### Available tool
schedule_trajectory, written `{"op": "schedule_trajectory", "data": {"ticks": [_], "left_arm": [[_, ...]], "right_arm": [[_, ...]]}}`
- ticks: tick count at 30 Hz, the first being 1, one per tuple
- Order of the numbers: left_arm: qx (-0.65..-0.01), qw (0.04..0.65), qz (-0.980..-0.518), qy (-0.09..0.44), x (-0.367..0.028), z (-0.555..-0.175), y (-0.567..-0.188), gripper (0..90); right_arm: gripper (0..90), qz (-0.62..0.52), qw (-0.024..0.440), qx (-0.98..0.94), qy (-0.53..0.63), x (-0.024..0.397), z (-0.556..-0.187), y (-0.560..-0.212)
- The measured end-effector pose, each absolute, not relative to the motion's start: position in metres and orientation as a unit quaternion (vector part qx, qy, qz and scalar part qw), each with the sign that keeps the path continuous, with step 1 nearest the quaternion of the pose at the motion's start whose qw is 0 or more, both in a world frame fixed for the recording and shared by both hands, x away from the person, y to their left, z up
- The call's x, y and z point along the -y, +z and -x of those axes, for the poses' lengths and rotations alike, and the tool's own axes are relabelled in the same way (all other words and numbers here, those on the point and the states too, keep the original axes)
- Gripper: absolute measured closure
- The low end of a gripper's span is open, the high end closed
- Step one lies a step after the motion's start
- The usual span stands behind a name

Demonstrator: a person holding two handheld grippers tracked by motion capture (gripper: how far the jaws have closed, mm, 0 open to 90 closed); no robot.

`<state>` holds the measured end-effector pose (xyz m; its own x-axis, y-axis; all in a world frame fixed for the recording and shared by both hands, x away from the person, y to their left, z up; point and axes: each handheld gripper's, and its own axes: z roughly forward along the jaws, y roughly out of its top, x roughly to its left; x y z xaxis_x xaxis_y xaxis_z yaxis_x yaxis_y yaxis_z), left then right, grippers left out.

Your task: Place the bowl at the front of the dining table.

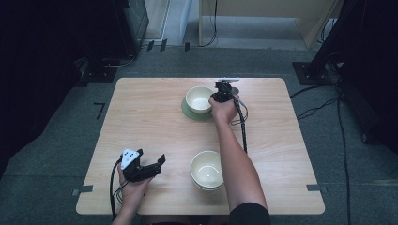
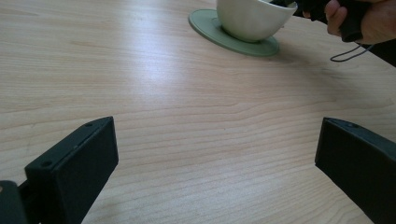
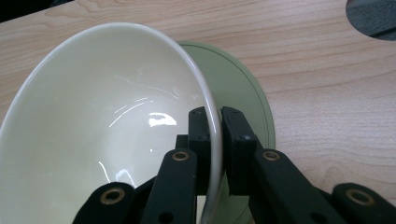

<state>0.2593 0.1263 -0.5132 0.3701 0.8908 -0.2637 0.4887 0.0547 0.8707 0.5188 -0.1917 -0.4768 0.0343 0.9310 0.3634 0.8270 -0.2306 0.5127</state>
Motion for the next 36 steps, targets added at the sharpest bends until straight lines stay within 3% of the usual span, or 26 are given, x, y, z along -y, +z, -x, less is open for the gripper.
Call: {"op": "schedule_trajectory", "data": {"ticks": [7,15,22,31,36], "left_arm": [[-0.524,0.501,-0.659,0.202,-0.126,-0.259,-0.513,0.0],[-0.522,0.500,-0.660,0.203,-0.125,-0.259,-0.513,0.0],[-0.520,0.498,-0.662,0.204,-0.124,-0.259,-0.513,0.0],[-0.519,0.496,-0.665,0.208,-0.123,-0.259,-0.513,0.0],[-0.518,0.495,-0.665,0.209,-0.123,-0.259,-0.513,0.0]], "right_arm": [[79.3,-0.712,0.053,-0.610,0.345,0.199,-0.520,-0.479],[34.1,-0.697,0.067,-0.610,0.372,0.207,-0.509,-0.468],[29.7,-0.666,0.116,-0.618,0.403,0.222,-0.480,-0.456],[0.0,-0.598,0.150,-0.635,0.465,0.240,-0.438,-0.449],[0.0,-0.584,0.182,-0.636,0.471,0.244,-0.421,-0.447]]}}
